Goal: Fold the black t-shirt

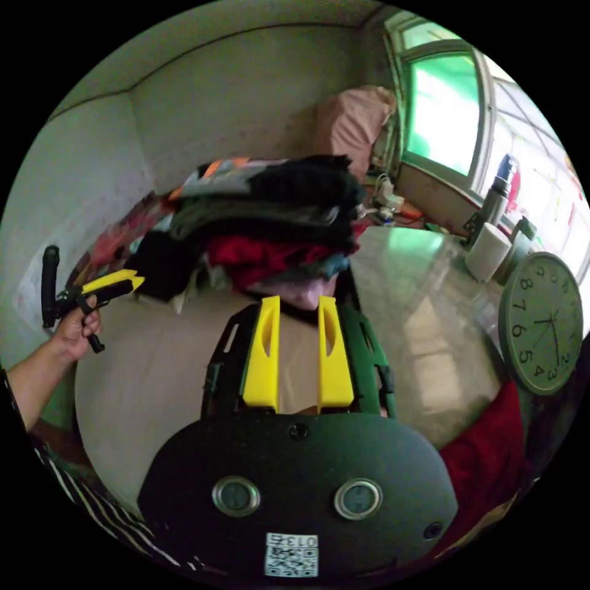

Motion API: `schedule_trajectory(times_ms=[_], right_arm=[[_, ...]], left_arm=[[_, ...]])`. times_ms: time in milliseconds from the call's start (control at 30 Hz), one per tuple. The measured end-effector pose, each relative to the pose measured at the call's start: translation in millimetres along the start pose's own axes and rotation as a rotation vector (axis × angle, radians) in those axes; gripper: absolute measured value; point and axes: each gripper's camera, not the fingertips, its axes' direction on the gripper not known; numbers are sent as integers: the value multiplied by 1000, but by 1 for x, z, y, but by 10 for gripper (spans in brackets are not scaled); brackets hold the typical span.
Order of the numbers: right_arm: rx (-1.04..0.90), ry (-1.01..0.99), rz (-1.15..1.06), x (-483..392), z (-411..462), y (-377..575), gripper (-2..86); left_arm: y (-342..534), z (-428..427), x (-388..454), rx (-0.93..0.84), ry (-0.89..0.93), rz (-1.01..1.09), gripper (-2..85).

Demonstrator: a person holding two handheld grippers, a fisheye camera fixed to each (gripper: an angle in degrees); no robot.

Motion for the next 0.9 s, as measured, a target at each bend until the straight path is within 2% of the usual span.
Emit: schedule_trajectory(times_ms=[133, 200, 267, 300, 367, 400, 433, 500, 633, 700, 800, 900], right_arm=[[120, -39, 110, 37, 7, -56, 113], [136, -78, 152, 51, 19, -88, 121], [95, -96, 152, 54, 34, -108, 111], [51, -124, 133, 52, 44, -120, 77], [-1, -146, 54, 41, 51, -134, 49], [-9, -77, 32, 31, 45, -144, 41], [23, -42, 9, 25, 37, -148, 39], [225, 4, -138, -4, -7, -163, 31], [488, -14, -293, -42, -85, -179, 27], [608, -92, -349, -57, -131, -175, 26], [656, -237, -402, -68, -165, -153, 24], [585, -344, -429, -78, -166, -117, 23]], left_arm=[[-55, -27, -18, 160, 98, -66, 152], [-69, -28, -26, 143, 135, -88, 139], [-76, -24, -29, 68, 90, -77, 83], [-77, -22, -31, 6, 69, -53, 47], [-73, -32, -32, -1, 75, -13, 23], [-70, -45, -32, 20, 65, 24, 15], [-67, -64, -33, 68, 73, 53, 10], [-62, -100, -35, 147, 75, 81, 6], [-34, -193, -45, 346, 167, 125, 2], [-10, -235, -47, 425, 107, 158, 2], [49, -299, -56, 510, 43, 204, 4], [118, -330, -75, 481, 125, 164, 7]])
